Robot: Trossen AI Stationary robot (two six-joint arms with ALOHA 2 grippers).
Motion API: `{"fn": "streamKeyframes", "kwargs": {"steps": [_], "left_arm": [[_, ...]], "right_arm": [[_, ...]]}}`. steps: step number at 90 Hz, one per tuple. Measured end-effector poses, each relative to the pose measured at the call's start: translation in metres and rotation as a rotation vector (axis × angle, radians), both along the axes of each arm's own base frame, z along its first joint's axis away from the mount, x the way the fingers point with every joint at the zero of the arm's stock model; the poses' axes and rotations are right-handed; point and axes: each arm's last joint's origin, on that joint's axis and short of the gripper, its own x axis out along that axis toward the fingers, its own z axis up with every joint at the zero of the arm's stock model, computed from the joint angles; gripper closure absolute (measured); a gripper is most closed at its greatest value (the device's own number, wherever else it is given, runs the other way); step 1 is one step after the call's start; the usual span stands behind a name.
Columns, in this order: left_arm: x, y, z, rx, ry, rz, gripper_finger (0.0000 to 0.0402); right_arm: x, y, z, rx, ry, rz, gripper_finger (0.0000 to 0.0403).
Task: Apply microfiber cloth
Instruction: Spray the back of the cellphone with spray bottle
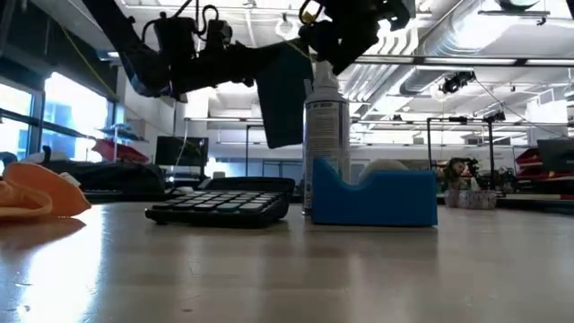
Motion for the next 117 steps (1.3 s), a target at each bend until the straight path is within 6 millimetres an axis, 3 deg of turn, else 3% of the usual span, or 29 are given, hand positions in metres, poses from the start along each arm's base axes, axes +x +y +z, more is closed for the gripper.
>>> {"fn": "streamKeyframes", "kwargs": {"steps": [17, 37, 57, 75, 96, 117], "left_arm": [[0.001, 0.0, 0.0, 0.002, -0.003, 0.018, 0.04], [0.001, 0.0, -0.001, -0.001, 0.002, 0.021, 0.0397], [0.0, 0.002, 0.0, -0.022, 0.001, 0.038, 0.0396], [-0.005, 0.01, -0.001, -0.037, 0.01, 0.063, 0.0396], [-0.007, 0.013, -0.003, -0.043, 0.033, 0.054, 0.0395], [-0.008, 0.018, -0.011, -0.051, 0.097, 0.068, 0.0395]], "right_arm": [[0.002, -0.002, 0.0, 0.01, -0.015, -0.021, 0.0296], [-0.001, -0.002, 0.0, 0.051, 0.01, -0.066, 0.0386], [-0.007, -0.003, 0.004, 0.111, 0.044, -0.257, 0.0392], [-0.038, -0.01, 0.023, 0.191, 0.116, -0.524, 0.0393], [-0.072, -0.018, 0.036, 0.093, 0.209, -0.903, 0.0393], [-0.137, -0.01, 0.046, 0.155, 0.124, -1.313, 0.0394]]}}
